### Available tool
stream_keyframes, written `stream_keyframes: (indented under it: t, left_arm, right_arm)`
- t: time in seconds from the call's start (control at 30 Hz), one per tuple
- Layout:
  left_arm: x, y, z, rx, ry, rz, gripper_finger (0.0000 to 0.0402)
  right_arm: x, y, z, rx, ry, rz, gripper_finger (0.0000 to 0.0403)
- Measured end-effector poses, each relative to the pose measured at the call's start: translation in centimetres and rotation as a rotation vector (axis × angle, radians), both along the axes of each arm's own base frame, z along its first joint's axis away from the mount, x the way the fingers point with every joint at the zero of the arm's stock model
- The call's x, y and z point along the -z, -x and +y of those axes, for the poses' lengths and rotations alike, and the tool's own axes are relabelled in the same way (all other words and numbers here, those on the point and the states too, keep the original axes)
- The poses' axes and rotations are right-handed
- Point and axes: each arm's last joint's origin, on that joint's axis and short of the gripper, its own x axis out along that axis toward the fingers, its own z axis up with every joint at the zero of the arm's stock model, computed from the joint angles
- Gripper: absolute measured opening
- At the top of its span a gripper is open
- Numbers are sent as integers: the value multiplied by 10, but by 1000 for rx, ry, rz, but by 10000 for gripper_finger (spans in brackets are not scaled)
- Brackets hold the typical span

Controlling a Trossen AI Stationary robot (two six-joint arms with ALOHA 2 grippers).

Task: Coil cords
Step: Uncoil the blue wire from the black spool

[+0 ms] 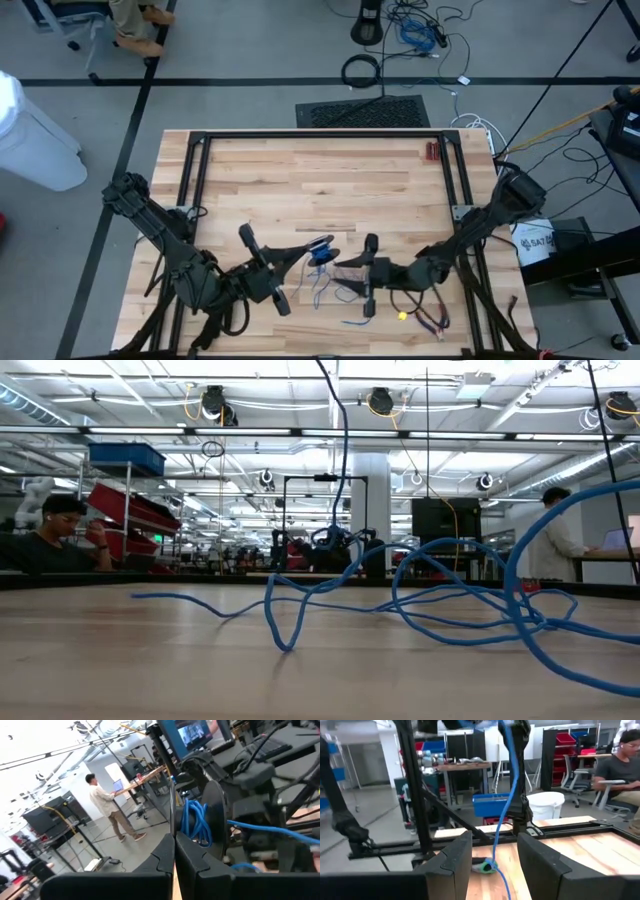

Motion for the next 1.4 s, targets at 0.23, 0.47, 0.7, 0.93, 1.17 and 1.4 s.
stream_keyframes:
  t: [0.23,0.47,0.7,0.93,1.17,1.4]
  left_arm:
    - [0,0,-1,21,1,-3,8]
    - [1,0,-1,21,-3,3,8]
    - [4,-3,-2,22,-11,11,8]
    - [4,-3,-2,22,-8,7,8]
    - [4,-3,-2,24,-9,8,8]
    - [4,-3,-2,24,-9,8,8]
  right_arm:
    - [-3,-12,1,50,71,0,148]
    - [-14,-15,3,49,104,-26,176]
    - [-20,-17,3,53,92,-40,169]
    - [-20,-20,-1,66,83,-40,120]
    - [-15,-27,-10,56,56,-3,102]
    - [-15,-27,-11,42,61,-9,46]
